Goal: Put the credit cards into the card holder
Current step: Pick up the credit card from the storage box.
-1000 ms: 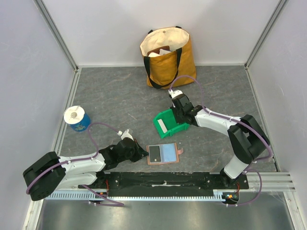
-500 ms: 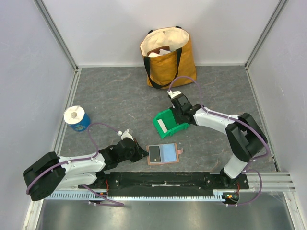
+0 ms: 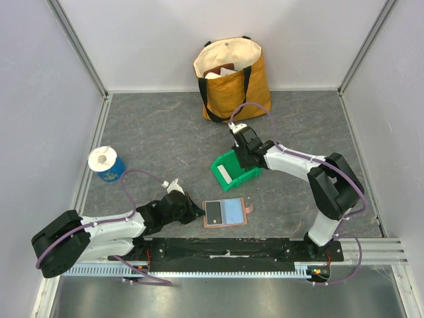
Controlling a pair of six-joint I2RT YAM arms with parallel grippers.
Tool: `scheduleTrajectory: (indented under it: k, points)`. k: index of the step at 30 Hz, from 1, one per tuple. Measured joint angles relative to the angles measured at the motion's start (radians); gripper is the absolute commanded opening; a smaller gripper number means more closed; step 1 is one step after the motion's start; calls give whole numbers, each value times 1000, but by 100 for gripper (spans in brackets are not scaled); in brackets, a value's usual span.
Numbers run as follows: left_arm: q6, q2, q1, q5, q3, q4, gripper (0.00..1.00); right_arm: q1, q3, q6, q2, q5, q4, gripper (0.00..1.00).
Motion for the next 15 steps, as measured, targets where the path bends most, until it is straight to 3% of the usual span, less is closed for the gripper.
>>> scheduleTrajectory:
  k: [8,11,15]
  points:
    - [0,-5,0,0,-4,0,2,0,0,-4,17,-5,-22,3]
    - [0,-5,0,0,-4,0,2,0,2,-5,17,-6,-24,12]
    - [0,-5,0,0,-4,0,2,0,12,-7,16,-8,-26,13]
